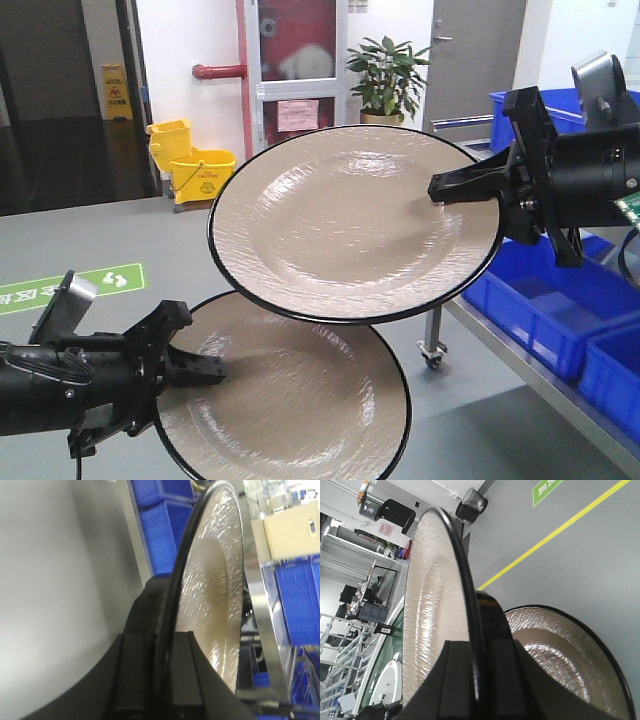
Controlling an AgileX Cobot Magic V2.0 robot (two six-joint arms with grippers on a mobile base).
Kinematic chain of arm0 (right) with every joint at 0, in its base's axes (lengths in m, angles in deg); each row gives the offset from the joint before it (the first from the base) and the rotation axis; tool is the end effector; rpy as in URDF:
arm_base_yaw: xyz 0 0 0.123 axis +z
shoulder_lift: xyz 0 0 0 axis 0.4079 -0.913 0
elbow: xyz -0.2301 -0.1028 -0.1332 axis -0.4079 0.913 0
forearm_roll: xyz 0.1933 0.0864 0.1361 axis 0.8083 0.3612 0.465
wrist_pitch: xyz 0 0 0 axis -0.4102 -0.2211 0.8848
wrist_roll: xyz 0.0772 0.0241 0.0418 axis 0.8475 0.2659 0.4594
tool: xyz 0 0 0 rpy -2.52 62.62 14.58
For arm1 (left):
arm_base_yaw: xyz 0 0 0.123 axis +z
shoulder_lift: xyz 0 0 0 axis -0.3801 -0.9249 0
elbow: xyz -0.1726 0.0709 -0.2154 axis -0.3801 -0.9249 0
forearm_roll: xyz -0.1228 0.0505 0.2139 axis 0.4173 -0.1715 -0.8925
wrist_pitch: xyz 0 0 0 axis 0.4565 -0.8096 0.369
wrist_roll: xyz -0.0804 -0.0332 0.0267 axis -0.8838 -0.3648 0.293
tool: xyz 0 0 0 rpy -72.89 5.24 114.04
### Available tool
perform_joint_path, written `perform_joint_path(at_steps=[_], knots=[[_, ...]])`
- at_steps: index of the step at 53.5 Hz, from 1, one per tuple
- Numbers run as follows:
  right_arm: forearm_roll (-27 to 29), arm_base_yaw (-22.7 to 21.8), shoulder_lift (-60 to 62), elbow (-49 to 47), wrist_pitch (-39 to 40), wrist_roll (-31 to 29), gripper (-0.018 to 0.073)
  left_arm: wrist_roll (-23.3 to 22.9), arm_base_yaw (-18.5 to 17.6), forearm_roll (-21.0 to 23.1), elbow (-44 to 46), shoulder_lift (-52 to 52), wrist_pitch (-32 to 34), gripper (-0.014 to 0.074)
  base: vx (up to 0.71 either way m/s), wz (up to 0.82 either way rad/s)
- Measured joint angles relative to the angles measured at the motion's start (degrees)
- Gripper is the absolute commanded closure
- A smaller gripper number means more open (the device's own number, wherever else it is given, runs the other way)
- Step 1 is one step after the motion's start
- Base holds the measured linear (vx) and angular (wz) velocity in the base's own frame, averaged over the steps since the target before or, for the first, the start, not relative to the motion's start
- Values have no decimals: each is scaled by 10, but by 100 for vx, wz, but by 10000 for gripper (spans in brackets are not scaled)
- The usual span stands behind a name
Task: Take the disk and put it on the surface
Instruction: 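Carry both held plates while driving to the steel table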
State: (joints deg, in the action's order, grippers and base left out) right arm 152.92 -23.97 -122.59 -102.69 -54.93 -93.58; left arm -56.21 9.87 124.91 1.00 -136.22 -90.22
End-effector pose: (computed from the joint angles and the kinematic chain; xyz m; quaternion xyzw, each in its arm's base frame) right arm 0.3172 0.0727 0.4356 0.0289 0.8060 0.5024 0.3117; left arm 0.2783 -0.1116 0.3089 -0.1379 0.8385 -0.4499 0.2747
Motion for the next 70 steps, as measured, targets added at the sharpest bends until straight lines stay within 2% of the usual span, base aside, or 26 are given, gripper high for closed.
perform_joint_path(at_steps=[39, 53, 70], knots=[[1, 1, 0, 0, 0, 0, 567, 0, 0, 0, 0, 0, 1, 595, 40, -1], [1, 1, 0, 0, 0, 0, 567, 0, 0, 0, 0, 0, 2, 595, 39, -46], [1, 1, -1, 0, 1, 0, 567, 0, 0, 0, 0, 0, 3, 595, 35, -81]])
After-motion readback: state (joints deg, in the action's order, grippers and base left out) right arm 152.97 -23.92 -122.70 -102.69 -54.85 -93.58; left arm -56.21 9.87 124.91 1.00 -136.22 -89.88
